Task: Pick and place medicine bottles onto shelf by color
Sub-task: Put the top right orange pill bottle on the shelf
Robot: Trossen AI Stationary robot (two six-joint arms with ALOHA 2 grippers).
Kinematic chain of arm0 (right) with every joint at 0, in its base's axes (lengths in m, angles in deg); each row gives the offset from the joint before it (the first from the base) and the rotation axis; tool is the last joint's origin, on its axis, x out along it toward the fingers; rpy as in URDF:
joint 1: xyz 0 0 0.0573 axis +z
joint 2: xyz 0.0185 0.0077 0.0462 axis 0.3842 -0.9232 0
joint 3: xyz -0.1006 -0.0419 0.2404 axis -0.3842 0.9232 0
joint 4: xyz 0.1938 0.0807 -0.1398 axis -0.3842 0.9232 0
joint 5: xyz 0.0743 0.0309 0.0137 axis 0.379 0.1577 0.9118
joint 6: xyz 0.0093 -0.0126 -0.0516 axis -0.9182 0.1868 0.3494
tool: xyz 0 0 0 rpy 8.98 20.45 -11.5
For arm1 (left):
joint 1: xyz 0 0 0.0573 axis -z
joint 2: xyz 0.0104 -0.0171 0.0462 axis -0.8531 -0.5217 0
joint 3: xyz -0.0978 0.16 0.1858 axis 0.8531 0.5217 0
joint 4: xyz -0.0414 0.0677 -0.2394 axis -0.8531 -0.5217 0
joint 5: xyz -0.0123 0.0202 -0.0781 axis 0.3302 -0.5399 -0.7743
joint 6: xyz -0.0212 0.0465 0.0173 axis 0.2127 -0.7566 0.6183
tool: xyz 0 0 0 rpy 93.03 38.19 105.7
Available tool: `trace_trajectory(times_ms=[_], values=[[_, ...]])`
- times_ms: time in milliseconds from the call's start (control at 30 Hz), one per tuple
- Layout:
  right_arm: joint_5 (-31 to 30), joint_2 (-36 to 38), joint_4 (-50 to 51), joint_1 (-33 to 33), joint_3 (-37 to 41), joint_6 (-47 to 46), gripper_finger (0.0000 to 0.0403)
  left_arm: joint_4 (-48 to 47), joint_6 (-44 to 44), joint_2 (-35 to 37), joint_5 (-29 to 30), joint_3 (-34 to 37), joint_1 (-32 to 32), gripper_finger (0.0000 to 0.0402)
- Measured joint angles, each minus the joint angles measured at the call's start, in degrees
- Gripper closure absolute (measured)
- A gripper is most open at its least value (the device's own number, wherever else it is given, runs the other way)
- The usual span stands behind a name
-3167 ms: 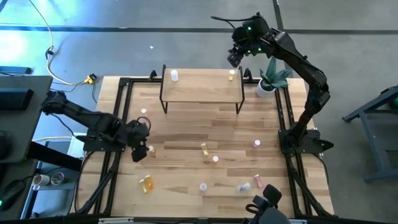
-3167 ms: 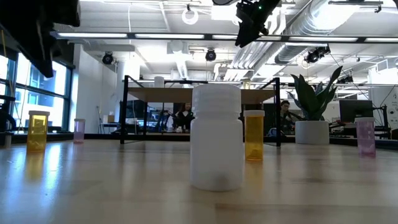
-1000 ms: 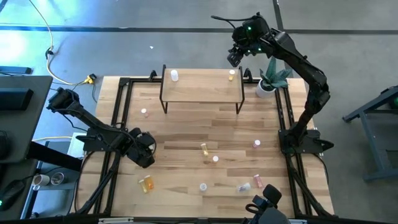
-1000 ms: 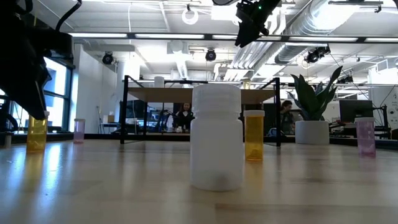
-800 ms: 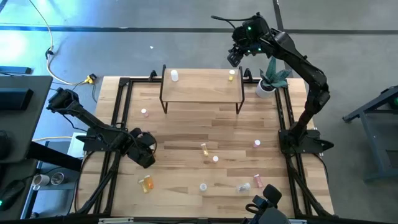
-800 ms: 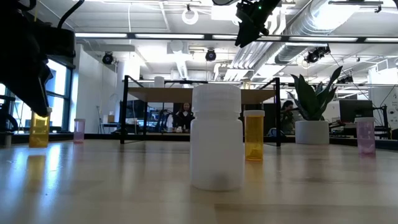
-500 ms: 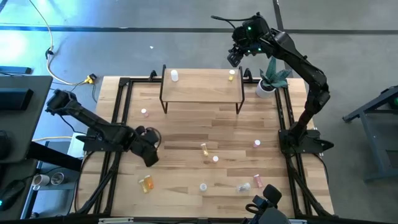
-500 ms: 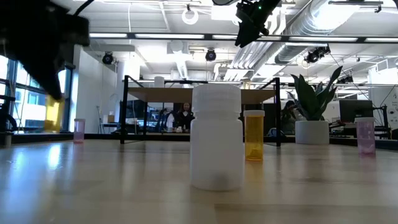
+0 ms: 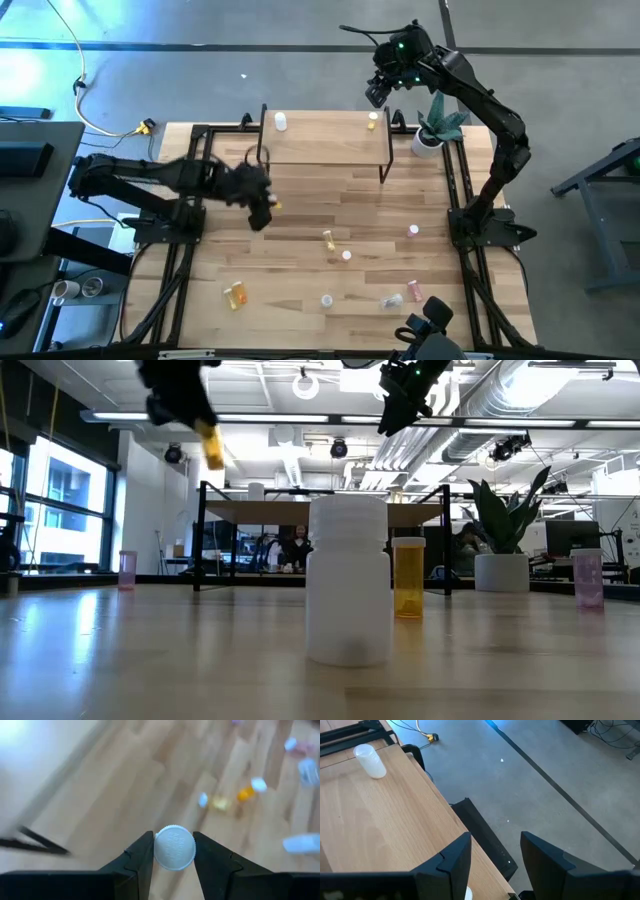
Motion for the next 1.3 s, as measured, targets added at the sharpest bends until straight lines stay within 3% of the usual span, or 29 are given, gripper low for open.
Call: trace_trajectory(times_ms=[367,700,1000,1300], values=[[0.00,-0.02,-0.02,0.00,0.00,-0.38,0.0240,1.77,-16.84,-2.01,1.22,-10.49,-18.81,0.0286],[0.01,-0.02,1.04,0.00,0.00,-2.90,0.0240,1.93,-25.19,-12.48,-1.64,-24.38,-31.42,0.0286],[0.00,-0.02,2.79,-0.03,0.00,-7.69,0.0240,-0.95,-26.26,-24.27,-7.10,-36.42,-34.90,0.0286],[-2.70,-0.02,4.19,-0.05,0.00,-8.95,0.0240,-4.27,-26.28,-32.96,-7.48,-40.97,-34.89,0.0286]])
